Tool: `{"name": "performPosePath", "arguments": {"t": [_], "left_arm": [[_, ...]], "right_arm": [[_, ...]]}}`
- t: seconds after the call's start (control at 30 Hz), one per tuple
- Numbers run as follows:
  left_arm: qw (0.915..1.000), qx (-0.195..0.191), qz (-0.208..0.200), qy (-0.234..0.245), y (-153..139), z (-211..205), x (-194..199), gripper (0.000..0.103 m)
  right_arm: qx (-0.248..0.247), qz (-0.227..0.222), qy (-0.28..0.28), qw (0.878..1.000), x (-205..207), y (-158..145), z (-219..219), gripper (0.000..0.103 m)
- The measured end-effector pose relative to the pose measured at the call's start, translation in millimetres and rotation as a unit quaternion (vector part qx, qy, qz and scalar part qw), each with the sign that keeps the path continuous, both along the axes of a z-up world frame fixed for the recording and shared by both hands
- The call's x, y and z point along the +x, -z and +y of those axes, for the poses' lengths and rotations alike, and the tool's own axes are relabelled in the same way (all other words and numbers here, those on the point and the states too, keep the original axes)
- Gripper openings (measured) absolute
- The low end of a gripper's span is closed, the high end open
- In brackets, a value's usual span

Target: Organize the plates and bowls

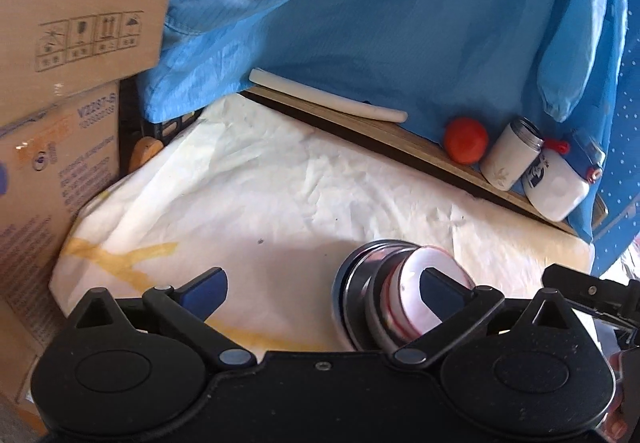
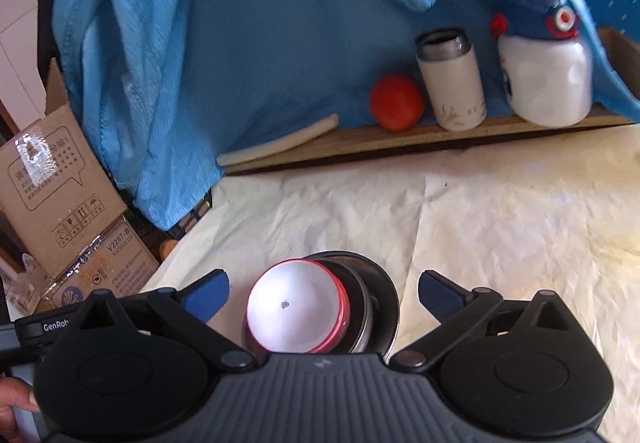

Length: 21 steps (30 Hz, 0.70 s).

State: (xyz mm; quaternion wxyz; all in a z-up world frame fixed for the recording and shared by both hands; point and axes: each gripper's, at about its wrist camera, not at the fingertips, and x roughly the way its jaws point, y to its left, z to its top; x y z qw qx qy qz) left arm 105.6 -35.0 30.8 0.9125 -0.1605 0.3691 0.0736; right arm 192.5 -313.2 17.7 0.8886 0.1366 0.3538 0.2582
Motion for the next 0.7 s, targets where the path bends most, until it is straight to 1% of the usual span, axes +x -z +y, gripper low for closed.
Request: {"name": "performPosePath", "arguments": {"t": [0.1,0.3,0.5,0.63,0.7], "left_arm": [[0.9998,0.01,-0.013,0.01,-3,0,-16,0.102],[0.9983,0.027,-0.04,0.032,-10,-5,-40,0.102],[0.9945,0.054,-0.068,0.059,-11,-15,-59,0.102],[0.9889,0.09,-0.086,0.081,-9,-27,-72,0.102],[0.9868,0.1,-0.092,0.088,-9,-30,-76,0.102]], "right_arm": [[-0.006,-0.039,0.014,0.999,-26,-6,1,0.103],[-0.01,-0.078,0.039,0.996,-64,-13,0,0.103],[-0.026,-0.099,0.06,0.993,-92,-14,-5,0.103],[-0.035,-0.108,0.07,0.991,-107,-14,-9,0.103],[-0.041,-0.113,0.076,0.99,-113,-13,-11,0.103]]}}
